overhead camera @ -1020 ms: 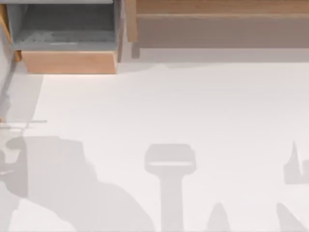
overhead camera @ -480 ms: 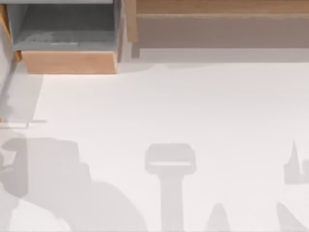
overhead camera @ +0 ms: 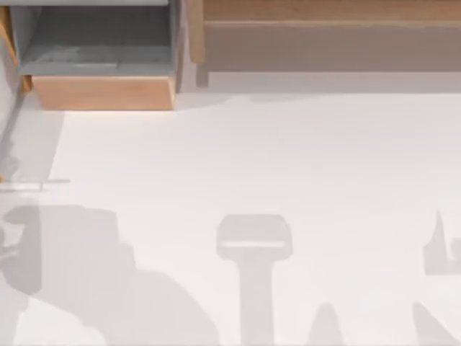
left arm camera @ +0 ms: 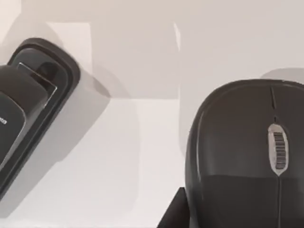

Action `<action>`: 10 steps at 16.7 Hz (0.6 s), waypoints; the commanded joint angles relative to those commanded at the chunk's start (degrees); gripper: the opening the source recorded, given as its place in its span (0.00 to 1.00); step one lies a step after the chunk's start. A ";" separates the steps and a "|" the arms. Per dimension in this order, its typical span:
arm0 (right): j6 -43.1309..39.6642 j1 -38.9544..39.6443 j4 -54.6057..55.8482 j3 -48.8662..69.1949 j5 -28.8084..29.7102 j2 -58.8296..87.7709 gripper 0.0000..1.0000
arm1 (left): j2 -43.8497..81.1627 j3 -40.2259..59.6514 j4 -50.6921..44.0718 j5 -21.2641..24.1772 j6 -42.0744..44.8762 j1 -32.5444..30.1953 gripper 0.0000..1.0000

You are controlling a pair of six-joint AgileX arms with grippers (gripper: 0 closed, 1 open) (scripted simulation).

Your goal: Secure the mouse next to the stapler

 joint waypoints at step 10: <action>0.00 0.00 0.00 0.00 0.00 0.00 1.00 | -0.29 -0.05 1.59 0.12 -0.21 0.19 0.00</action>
